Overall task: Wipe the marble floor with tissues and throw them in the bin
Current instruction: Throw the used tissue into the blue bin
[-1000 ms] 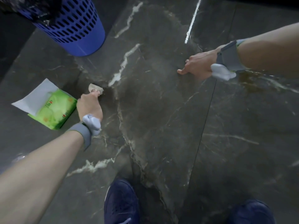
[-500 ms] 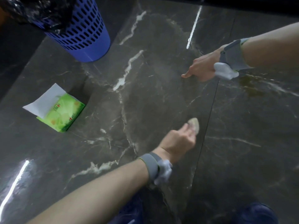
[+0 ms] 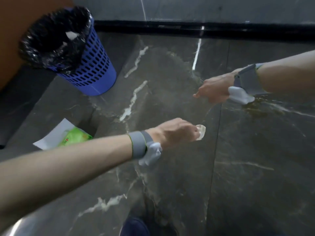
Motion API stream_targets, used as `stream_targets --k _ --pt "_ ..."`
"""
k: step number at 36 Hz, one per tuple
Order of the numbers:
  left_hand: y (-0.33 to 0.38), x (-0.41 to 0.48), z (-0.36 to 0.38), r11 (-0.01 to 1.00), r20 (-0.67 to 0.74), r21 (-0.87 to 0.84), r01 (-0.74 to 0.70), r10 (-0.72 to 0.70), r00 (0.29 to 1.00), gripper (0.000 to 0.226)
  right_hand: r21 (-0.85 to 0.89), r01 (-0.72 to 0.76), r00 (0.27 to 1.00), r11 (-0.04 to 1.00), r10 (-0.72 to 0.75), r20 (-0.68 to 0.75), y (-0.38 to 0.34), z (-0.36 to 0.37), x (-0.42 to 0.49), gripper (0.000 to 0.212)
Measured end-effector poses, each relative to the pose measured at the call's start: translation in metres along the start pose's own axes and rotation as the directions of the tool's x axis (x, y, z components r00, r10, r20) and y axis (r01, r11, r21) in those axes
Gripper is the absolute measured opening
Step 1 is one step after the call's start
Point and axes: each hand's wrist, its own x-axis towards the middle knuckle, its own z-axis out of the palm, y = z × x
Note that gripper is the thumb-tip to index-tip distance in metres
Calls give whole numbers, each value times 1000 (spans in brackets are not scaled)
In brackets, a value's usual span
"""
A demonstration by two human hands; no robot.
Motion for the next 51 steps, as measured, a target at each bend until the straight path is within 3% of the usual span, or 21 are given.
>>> stream_targets --k 3,7,10,12,16,20,23,27,29,31,34,38,39,41,42,43,45,47,50,51 --pt "-51 -13 -44 981 55 192 -16 5 998 10 50 -35 997 998 38 -61 4 -2 -2 49" --pt "-109 -49 -101 911 131 407 -71 19 991 22 56 -49 987 997 57 -152 6 -20 0 52" --pt "-134 -65 -121 885 81 464 33 -79 994 24 56 -19 986 998 28 -166 6 -27 1 47" --pt "-148 -77 -126 876 -7 438 201 -221 975 26 84 9 980 996 8 -199 1 -32 1 47" --pt "-175 -101 -132 801 -223 348 488 -435 873 37 80 46 967 996 -25 -255 -7 -38 -2 45" --pt "-200 -126 -139 707 -361 316 632 -527 770 42 92 110 973 990 -88 -213 -15 -32 -4 48" --pt "-217 -151 -155 639 -464 288 713 -559 688 31 86 140 974 986 -122 -192 -18 -24 -1 40" --pt "-229 -178 -173 590 -556 317 743 -518 649 19 105 112 976 988 -90 -196 -22 -10 2 54" --pt "-234 -187 -175 583 -546 289 759 -551 631 33 122 120 975 985 -93 -203 -23 -6 2 56" --pt "-242 -197 -169 528 -481 292 798 -640 599 25 123 147 972 982 -120 -201 -23 -5 3 55" --pt "-250 -204 -151 514 -448 341 787 -647 617 28 149 165 969 975 -133 -206 -19 -5 0 54" --pt "-216 -198 -105 671 -427 423 609 -446 787 26 202 160 977 966 -127 -171 -21 -7 -5 57" --pt "-205 -200 -91 739 -356 451 501 -365 860 26 188 168 976 968 -137 -168 -23 -8 -6 56" --pt "-188 -206 -56 809 -82 568 152 -128 988 20 171 193 971 966 -164 -172 -25 -8 -7 54" --pt "-182 -214 -38 803 22 595 37 -62 998 21 165 194 971 967 -164 -175 -28 -6 -8 54" --pt "-178 -221 -27 807 69 589 51 -113 991 26 159 191 970 969 -162 -179 -29 -6 -7 54" --pt "-170 -232 -9 793 120 555 251 -376 919 43 166 206 968 964 -175 -181 -33 -4 -9 54" --pt "-171 -247 3 682 199 553 479 -666 719 65 153 220 965 963 -192 -180 -37 -2 -9 53" --pt "-174 -272 16 537 326 514 669 -844 426 93 157 248 957 956 -217 -193 -41 1 -8 52" --pt "-177 -275 21 500 350 485 717 -863 365 97 153 251 957 956 -221 -189 -40 4 -9 52"
